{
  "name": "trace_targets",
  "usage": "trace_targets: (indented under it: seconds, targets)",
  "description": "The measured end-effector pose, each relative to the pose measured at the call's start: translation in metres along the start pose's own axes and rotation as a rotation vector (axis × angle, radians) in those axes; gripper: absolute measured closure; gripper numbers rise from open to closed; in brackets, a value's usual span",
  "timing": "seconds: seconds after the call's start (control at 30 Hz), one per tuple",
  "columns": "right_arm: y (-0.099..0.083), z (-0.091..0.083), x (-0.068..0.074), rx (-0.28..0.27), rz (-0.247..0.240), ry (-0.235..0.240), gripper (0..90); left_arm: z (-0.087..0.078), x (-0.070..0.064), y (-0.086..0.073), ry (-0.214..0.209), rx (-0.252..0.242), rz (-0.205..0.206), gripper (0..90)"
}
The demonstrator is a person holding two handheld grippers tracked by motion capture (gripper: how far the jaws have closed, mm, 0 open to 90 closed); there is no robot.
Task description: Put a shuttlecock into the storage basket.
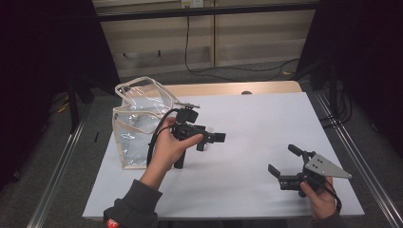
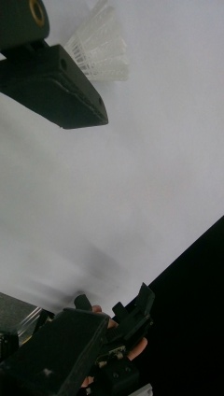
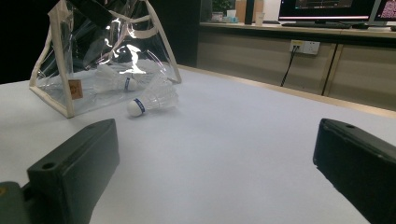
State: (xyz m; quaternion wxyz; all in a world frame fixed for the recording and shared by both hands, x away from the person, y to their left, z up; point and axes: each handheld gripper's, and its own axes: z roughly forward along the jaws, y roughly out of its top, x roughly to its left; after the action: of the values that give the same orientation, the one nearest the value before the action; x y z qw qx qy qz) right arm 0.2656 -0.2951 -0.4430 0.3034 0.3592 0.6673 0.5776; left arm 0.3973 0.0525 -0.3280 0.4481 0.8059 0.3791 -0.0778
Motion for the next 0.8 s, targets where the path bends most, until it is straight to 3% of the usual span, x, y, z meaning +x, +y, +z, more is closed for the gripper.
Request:
trace_targets:
  seconds: [0.8]
  targets:
    - [0.000, 0.000, 0.000, 0.000, 0.001, -0.001, 0.3, 0.023, 0.011, -0.022, 0.041, -0.024, 0.009, 5.8]
